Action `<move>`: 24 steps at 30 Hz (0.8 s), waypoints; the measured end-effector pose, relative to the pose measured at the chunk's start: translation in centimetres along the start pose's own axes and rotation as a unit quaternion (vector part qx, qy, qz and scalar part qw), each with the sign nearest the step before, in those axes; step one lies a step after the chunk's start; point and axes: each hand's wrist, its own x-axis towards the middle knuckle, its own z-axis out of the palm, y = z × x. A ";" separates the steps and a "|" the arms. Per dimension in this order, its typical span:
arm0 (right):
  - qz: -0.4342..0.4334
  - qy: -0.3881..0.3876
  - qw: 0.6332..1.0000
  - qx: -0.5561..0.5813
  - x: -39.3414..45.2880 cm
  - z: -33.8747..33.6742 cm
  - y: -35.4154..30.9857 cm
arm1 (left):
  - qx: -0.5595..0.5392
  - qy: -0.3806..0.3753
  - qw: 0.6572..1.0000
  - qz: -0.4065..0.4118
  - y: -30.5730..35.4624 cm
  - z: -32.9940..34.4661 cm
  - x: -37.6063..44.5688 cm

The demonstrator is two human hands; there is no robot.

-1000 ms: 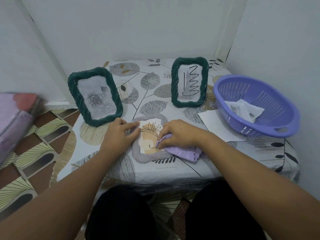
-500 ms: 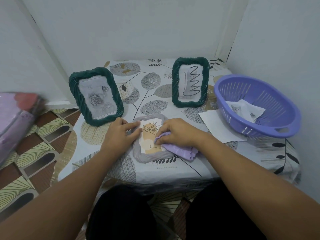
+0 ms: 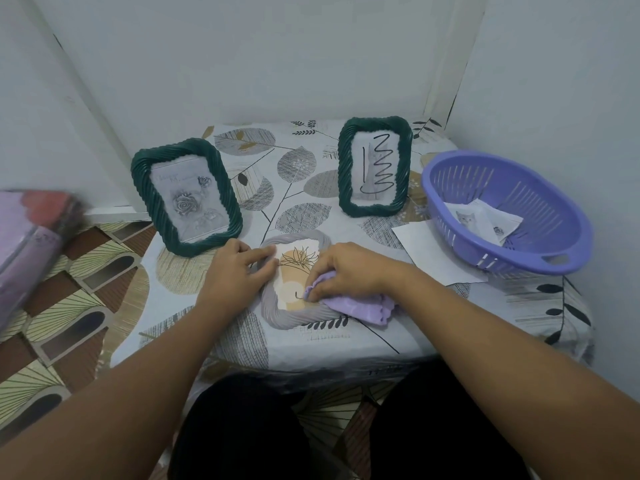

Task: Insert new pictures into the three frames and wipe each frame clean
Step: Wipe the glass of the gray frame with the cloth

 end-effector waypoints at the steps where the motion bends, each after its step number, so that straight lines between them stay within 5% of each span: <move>1: 0.002 -0.023 1.000 0.000 -0.2 -0.3 0.1 | 0.001 -0.001 1.000 0.000 0.0 0.0 0.0; 8: -0.009 0.067 0.998 0.001 1.1 0.8 0.3 | 0.012 -0.005 1.000 -0.003 0.1 -0.1 0.0; 14: -0.004 -0.028 1.000 -0.007 0.2 0.0 -0.2 | 0.013 0.002 1.000 0.005 0.0 0.0 -0.1; 20: -0.023 0.061 0.998 -0.010 1.2 1.2 0.0 | 0.012 -0.003 1.000 0.005 -0.1 -0.1 -0.1; 24: -0.013 -0.008 1.000 0.005 0.1 0.3 0.0 | 0.010 0.001 1.000 0.008 -0.2 0.0 0.0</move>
